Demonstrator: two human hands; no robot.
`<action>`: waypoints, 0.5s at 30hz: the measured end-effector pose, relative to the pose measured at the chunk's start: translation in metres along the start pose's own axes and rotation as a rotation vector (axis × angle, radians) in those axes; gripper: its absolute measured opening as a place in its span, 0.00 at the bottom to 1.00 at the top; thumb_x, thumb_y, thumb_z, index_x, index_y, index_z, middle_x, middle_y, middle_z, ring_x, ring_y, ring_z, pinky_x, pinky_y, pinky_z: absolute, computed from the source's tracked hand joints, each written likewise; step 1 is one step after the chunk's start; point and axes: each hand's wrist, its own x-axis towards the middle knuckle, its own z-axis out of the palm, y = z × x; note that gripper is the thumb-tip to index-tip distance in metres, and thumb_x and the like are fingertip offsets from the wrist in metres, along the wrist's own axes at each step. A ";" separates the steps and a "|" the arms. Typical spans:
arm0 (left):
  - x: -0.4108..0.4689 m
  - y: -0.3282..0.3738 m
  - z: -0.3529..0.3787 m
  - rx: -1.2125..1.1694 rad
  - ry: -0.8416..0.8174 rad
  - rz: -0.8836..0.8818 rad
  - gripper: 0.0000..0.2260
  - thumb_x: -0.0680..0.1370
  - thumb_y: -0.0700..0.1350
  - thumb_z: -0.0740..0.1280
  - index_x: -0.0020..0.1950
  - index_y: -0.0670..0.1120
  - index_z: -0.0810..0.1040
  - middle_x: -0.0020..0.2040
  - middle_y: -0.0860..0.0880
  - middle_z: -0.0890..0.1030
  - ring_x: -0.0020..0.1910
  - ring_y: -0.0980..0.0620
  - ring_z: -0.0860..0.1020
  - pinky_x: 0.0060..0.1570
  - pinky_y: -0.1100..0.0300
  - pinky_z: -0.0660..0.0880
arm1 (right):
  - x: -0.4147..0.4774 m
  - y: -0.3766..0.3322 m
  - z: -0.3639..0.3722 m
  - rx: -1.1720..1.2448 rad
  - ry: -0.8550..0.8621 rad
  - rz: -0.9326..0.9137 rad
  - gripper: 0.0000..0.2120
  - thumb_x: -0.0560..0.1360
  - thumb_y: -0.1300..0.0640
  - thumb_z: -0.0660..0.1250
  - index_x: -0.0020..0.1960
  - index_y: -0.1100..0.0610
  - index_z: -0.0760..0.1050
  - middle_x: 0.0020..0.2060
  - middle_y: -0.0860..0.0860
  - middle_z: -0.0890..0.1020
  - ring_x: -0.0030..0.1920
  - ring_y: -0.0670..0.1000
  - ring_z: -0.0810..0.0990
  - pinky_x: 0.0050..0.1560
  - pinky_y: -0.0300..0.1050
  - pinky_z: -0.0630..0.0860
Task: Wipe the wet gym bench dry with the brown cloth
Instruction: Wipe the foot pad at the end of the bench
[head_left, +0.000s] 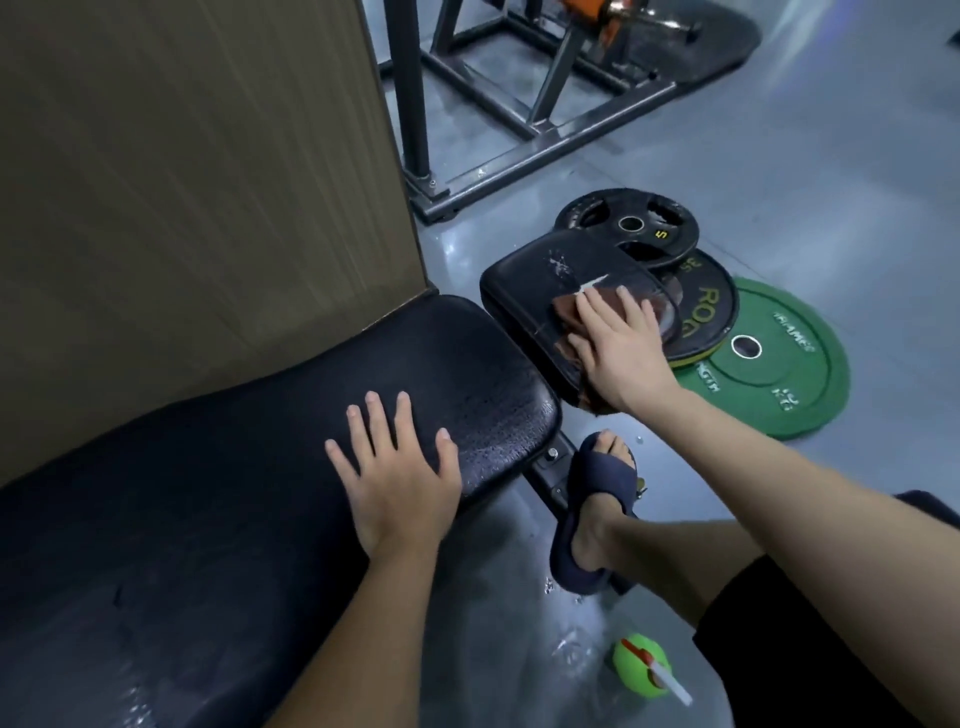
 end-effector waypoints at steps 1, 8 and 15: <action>0.000 0.000 0.001 0.002 -0.009 -0.002 0.32 0.80 0.60 0.49 0.81 0.48 0.63 0.82 0.42 0.61 0.82 0.41 0.57 0.77 0.35 0.54 | 0.002 -0.005 0.002 0.010 0.001 -0.069 0.29 0.83 0.45 0.53 0.77 0.62 0.68 0.76 0.57 0.72 0.75 0.70 0.67 0.73 0.70 0.62; 0.004 0.001 0.010 -0.029 0.026 -0.017 0.31 0.79 0.58 0.52 0.80 0.46 0.65 0.82 0.42 0.60 0.82 0.42 0.56 0.79 0.38 0.52 | 0.088 -0.001 0.006 0.006 -0.019 0.088 0.31 0.83 0.44 0.49 0.80 0.60 0.61 0.79 0.57 0.66 0.77 0.67 0.63 0.79 0.63 0.56; 0.005 0.002 0.005 -0.082 0.034 -0.017 0.31 0.79 0.58 0.52 0.79 0.45 0.66 0.82 0.42 0.61 0.82 0.43 0.56 0.79 0.39 0.51 | 0.125 -0.002 0.003 0.015 -0.051 0.202 0.28 0.84 0.48 0.53 0.81 0.58 0.58 0.81 0.55 0.62 0.79 0.65 0.57 0.80 0.62 0.52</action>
